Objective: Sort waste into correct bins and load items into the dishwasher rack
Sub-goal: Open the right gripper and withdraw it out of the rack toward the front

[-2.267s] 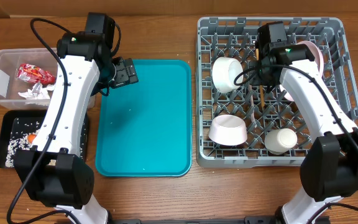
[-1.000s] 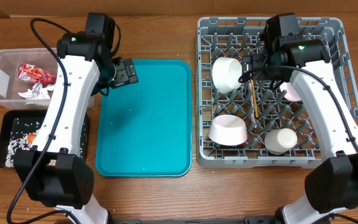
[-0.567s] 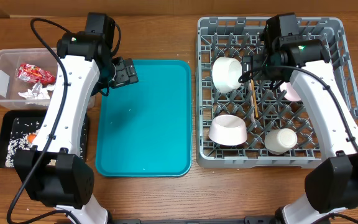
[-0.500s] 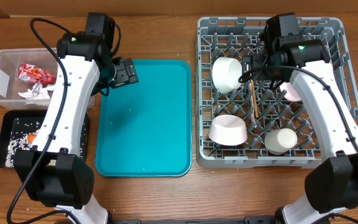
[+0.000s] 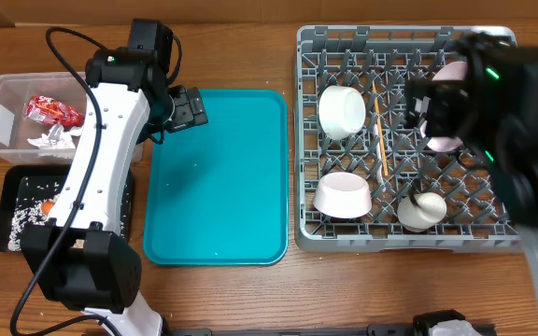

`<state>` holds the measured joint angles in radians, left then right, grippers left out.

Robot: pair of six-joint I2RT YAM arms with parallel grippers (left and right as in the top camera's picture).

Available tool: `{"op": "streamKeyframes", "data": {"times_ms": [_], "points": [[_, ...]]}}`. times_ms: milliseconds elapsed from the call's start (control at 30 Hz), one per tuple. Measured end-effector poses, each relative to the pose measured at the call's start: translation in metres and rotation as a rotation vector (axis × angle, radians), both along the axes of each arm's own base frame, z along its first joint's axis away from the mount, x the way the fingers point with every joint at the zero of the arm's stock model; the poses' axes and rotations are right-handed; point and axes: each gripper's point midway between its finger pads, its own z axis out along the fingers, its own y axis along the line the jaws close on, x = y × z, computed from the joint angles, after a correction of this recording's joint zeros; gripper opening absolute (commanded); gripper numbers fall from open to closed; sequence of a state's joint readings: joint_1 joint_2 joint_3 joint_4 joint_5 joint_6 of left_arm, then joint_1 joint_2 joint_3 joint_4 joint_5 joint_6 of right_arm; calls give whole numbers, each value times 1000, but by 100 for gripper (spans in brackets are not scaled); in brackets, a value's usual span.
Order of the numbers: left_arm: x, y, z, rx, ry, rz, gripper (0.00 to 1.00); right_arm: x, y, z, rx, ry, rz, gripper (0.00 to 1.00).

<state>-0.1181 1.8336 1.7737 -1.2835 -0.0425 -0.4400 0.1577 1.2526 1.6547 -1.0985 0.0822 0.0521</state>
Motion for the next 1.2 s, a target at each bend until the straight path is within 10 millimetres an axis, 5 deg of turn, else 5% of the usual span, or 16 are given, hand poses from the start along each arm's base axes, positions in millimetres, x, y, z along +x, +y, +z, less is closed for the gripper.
{"op": "streamKeyframes", "data": {"times_ms": [333,533,633,867,1200], "points": [[0,0,0,0,0,0,100,-105,-17,82,49,-304,1,100],[0,0,0,0,0,0,100,-160,-23,74,66,-368,14,100],[0,0,0,0,0,0,100,-182,-25,48,69,-370,20,100],[0,0,0,0,0,0,100,-198,-19,-1,98,-423,69,100],[0,0,0,0,-1,0,100,-169,-8,-16,135,-636,103,100]]}}
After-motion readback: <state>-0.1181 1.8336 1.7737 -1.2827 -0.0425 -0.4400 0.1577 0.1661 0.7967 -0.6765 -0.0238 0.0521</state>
